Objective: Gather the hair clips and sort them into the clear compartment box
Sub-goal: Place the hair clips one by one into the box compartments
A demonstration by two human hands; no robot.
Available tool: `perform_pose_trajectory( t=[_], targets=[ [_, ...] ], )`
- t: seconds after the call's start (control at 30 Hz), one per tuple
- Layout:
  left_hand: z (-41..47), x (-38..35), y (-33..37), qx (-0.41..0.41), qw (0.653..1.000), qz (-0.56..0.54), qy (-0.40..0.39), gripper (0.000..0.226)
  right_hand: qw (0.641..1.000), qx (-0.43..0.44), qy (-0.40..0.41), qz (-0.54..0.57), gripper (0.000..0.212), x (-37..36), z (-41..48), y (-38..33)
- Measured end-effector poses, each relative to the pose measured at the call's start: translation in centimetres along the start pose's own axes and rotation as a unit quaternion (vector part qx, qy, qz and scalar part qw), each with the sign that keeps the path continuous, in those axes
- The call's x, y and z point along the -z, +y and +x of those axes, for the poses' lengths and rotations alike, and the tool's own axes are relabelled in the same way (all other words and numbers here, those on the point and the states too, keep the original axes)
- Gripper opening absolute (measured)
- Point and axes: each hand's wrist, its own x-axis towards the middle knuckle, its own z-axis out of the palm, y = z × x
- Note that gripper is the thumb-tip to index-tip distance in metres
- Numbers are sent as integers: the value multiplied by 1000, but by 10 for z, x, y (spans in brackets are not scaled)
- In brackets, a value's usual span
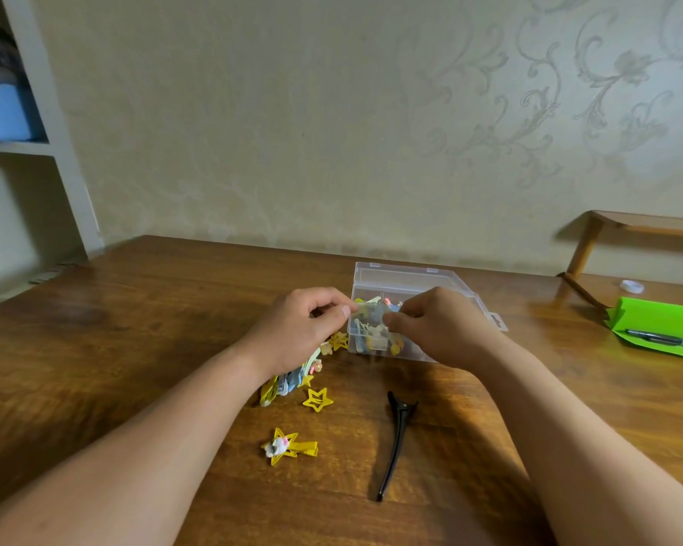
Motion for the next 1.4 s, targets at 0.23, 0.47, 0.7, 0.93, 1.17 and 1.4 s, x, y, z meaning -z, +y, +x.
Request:
perform_pose_trajectory(
  t=[0.23,0.47,0.7,0.93,1.17,1.4],
  targets=[
    [1,0,-2,-4,1000,10,0,23,999,-21,-6,23,48,6,-7,-10],
    [1,0,-2,-4,1000,14,-1,24,999,-22,-12,21,51,4,-8,-11],
    [0,1,0,-1,1000,15,1,24,1000,0,8,13,47,3,-8,-10],
    [-3,5,3,9,1000,2,16,24,998,27,54,20,44,7,-6,-14],
    [-6,9,5,39,997,-22,59,26,993,88,64,40,42,12,-14,-33],
    [-3,13,1,52,992,-47,108,26,976,190,-107,-7,17,12,-32,-60]
  ],
)
